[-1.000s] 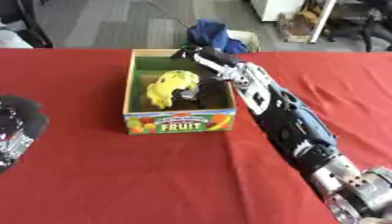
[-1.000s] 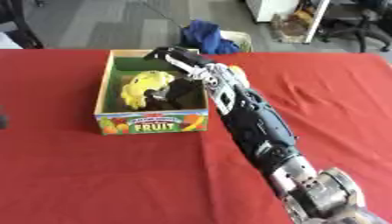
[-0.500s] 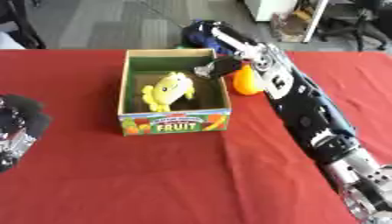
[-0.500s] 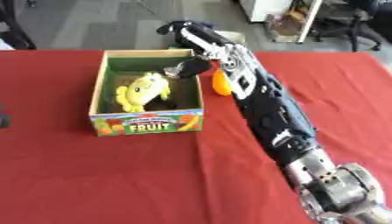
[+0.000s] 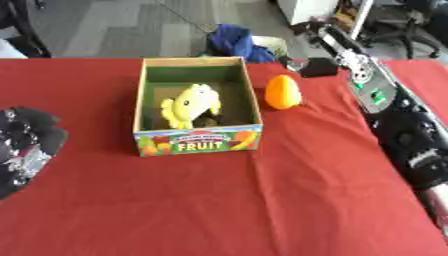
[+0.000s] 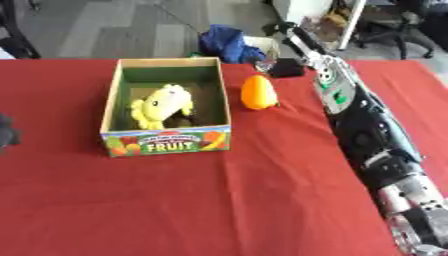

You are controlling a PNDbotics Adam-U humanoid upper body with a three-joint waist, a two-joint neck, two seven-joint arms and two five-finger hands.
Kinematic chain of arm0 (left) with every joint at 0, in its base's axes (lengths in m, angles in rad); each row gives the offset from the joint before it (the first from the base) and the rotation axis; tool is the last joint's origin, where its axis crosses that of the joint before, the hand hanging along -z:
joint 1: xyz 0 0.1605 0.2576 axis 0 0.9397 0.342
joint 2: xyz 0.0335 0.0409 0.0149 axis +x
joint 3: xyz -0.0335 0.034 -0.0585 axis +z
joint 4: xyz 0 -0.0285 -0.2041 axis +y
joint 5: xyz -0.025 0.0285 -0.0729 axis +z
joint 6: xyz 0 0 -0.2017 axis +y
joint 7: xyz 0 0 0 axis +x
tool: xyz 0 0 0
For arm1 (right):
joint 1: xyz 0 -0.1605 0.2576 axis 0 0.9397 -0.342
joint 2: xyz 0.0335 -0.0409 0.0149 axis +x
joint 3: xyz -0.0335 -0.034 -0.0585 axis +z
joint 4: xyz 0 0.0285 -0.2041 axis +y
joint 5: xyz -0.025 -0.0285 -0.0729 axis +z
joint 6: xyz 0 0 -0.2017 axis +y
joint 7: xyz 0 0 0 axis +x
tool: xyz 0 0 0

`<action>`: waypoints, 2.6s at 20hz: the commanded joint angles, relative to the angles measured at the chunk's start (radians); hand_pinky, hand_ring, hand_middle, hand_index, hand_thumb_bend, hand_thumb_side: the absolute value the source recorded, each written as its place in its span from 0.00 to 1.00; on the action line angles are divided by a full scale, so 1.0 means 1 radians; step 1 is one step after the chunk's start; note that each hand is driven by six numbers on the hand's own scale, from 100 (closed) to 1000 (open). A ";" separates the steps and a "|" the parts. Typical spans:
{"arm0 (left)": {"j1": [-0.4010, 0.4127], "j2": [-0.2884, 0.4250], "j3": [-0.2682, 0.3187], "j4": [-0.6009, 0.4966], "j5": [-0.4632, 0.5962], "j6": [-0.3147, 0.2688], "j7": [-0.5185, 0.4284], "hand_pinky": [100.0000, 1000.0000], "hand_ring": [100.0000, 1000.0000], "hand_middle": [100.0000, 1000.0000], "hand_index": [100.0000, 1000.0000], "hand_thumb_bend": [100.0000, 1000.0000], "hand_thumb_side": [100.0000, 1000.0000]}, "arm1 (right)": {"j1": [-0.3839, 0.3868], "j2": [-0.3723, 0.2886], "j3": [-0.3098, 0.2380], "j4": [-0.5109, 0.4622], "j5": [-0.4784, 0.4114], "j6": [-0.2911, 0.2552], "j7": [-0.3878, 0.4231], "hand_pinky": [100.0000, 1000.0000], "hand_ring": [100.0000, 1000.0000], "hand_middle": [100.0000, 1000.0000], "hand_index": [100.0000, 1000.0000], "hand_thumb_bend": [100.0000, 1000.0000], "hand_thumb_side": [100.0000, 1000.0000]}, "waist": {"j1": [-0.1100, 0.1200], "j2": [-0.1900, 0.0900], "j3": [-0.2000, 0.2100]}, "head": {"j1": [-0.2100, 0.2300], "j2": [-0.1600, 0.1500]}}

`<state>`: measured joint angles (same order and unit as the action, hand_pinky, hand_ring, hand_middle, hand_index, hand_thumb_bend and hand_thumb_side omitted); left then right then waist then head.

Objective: Pick up objects on the table and place them in the box.

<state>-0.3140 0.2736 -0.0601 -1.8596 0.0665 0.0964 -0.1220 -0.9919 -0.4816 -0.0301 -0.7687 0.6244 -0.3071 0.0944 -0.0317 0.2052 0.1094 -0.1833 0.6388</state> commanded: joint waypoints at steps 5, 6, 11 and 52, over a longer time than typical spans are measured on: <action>-0.005 0.020 0.007 -0.018 -0.004 -0.004 0.003 0.57 0.54 0.52 0.57 0.53 0.31 | -0.001 -0.030 -0.014 0.077 0.060 0.033 -0.035 0.83 1.00 0.83 0.91 0.30 0.38 | 0.012 -0.011 -0.003 | -0.002 -0.011; -0.005 0.020 0.007 -0.018 -0.003 -0.004 0.003 0.57 0.54 0.52 0.57 0.53 0.31 | 0.000 -0.026 -0.014 0.086 0.066 0.033 -0.034 0.83 1.00 0.83 0.91 0.31 0.39 | 0.013 -0.011 -0.003 | -0.002 -0.010; -0.007 0.019 0.006 -0.020 -0.002 -0.004 0.001 0.57 0.54 0.52 0.57 0.53 0.31 | 0.004 -0.002 -0.011 0.116 0.092 0.033 -0.020 0.84 1.00 0.83 0.91 0.31 0.41 | 0.015 -0.007 0.004 | -0.005 -0.011; -0.008 0.018 0.005 -0.018 0.001 -0.003 0.000 0.57 0.54 0.53 0.57 0.53 0.31 | -0.024 0.038 0.019 -0.076 -0.021 0.037 -0.098 0.77 1.00 0.59 0.27 0.00 0.00 | 0.002 -0.017 0.010 | -0.011 -0.009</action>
<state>-0.3139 0.2734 -0.0589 -1.8596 0.0663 0.0951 -0.1242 -0.9866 -0.4089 -0.0121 -0.7997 0.6344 -0.2743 -0.0037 -0.0311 0.2095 0.1182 -0.1959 0.6354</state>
